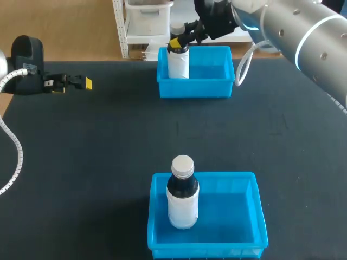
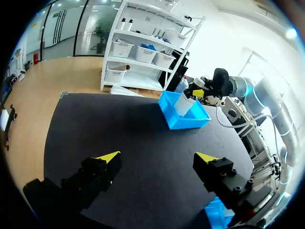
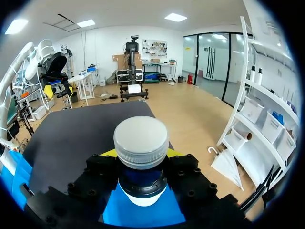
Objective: Pick up the bottle, and place it in the far bin if it is heavy, or in the near bin if it is light.
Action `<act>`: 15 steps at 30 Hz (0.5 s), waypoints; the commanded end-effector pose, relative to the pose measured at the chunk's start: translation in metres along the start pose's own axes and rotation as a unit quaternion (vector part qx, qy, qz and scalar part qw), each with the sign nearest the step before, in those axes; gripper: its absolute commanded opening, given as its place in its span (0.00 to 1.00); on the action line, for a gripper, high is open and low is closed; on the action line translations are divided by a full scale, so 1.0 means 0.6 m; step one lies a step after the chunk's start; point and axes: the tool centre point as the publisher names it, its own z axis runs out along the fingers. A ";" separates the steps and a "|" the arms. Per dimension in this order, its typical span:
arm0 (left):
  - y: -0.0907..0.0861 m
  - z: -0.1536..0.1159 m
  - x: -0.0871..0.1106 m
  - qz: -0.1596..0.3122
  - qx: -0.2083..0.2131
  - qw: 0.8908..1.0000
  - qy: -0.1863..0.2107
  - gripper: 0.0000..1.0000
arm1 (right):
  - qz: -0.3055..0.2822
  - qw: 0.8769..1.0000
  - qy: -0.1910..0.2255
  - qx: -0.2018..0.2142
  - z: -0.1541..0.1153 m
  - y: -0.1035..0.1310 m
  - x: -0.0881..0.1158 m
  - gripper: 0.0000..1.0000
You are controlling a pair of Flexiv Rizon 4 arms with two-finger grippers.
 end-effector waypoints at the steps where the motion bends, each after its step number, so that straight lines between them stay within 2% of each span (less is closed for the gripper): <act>1: 0.000 0.000 0.000 0.000 0.000 1.000 0.000 1.00 | 0.003 0.994 0.001 -0.106 0.010 -0.017 -0.004 0.00; 13: 0.000 0.000 0.000 0.000 0.000 1.000 0.000 1.00 | 0.007 0.994 0.006 -0.109 0.016 -0.016 0.002 0.00; 14: 0.000 0.000 0.000 0.000 0.000 1.000 0.000 1.00 | 0.009 0.994 0.009 -0.109 0.016 -0.015 0.002 0.22; 15: 0.000 0.000 0.000 0.000 0.000 1.000 0.000 1.00 | 0.011 0.994 0.013 -0.110 0.015 -0.015 0.003 0.49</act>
